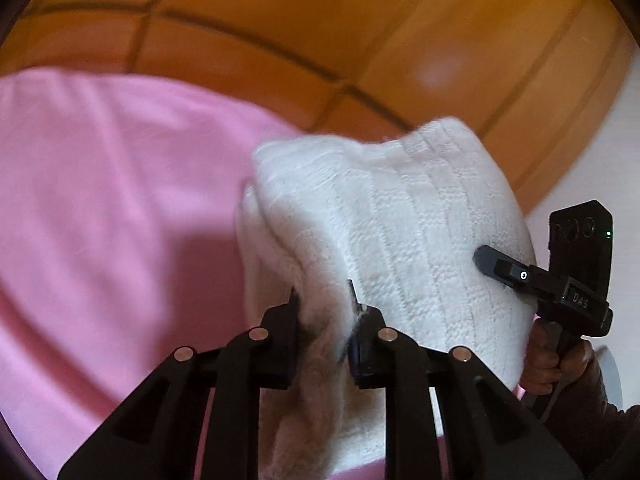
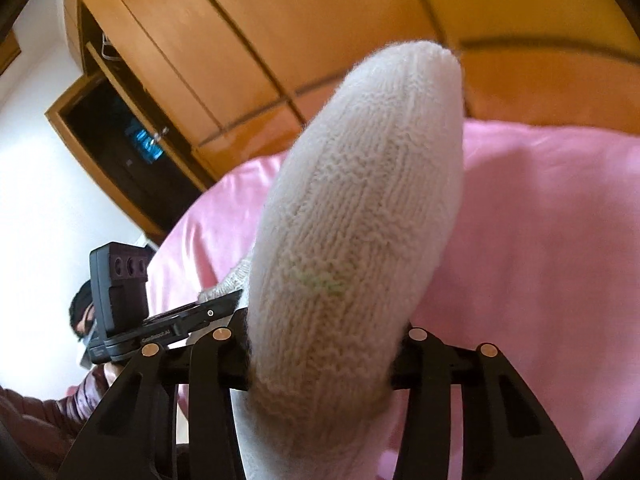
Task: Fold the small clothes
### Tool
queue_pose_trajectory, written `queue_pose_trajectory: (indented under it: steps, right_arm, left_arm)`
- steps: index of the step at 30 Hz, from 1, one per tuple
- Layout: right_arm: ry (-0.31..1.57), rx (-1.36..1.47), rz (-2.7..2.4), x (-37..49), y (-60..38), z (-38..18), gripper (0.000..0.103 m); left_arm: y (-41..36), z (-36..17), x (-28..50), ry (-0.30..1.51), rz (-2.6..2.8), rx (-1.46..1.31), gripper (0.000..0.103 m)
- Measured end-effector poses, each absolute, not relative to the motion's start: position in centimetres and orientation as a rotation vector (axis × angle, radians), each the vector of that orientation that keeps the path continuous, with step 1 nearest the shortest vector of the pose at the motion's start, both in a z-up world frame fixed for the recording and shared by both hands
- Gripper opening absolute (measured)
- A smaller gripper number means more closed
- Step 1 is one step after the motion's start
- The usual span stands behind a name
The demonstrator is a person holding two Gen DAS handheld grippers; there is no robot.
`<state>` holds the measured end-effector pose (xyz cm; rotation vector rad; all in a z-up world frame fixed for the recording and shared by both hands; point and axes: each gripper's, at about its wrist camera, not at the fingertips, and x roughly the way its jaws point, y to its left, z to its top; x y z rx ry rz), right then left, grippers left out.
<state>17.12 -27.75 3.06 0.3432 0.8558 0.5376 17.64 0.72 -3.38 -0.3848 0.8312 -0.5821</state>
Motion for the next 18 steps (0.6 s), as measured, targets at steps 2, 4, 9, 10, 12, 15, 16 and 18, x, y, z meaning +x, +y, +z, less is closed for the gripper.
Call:
queue_pose_trajectory:
  steps: [2,4,9,10,12,15,16,18]
  right_arm:
    - [0.817,0.351,0.481,16.0,-30.7,4.5,0.043]
    - [0.79,0.367,0.415,15.0,-34.1,5.4,0.043]
    - [0.76,0.44,0.197,12.3,-44.2,5.1,0.043]
    - [0.77,0.468,0.159,11.9,-46.1,4.4,0.043]
    - [0.804,0.51,0.061,10.9,-49.7,2.2,0.044]
    - [0.885,0.577,-0.078,9.3,-53.6,-2.4,0.045]
    - [0.898,0.599,-0.099,8.9,-54.5,-3.6,0.049]
    - [0.871,0.652,-0.121,7.7,-55.4,-5.0,0.06]
  left_arm:
    - [-3.2,-2.0,18.6,0.822,-0.663,-0.355,0.018]
    - [-6.9,-1.0,19.5,0.816,-0.726,-0.317,0.018]
    - [-18.2,0.7,21.2,0.821,-0.862,-0.176,0.018]
    - [-20.9,0.4,21.5,0.839,-0.885,-0.14,0.018]
    - [-25.1,-1.0,21.9,0.887,-0.886,-0.079,0.018]
    - [-31.0,-4.9,22.4,0.992,-0.85,0.06,0.019]
    - [-32.4,-6.6,22.1,1.018,-0.837,0.108,0.021]
    - [-33.0,-7.1,21.6,0.985,-0.818,0.124,0.022]
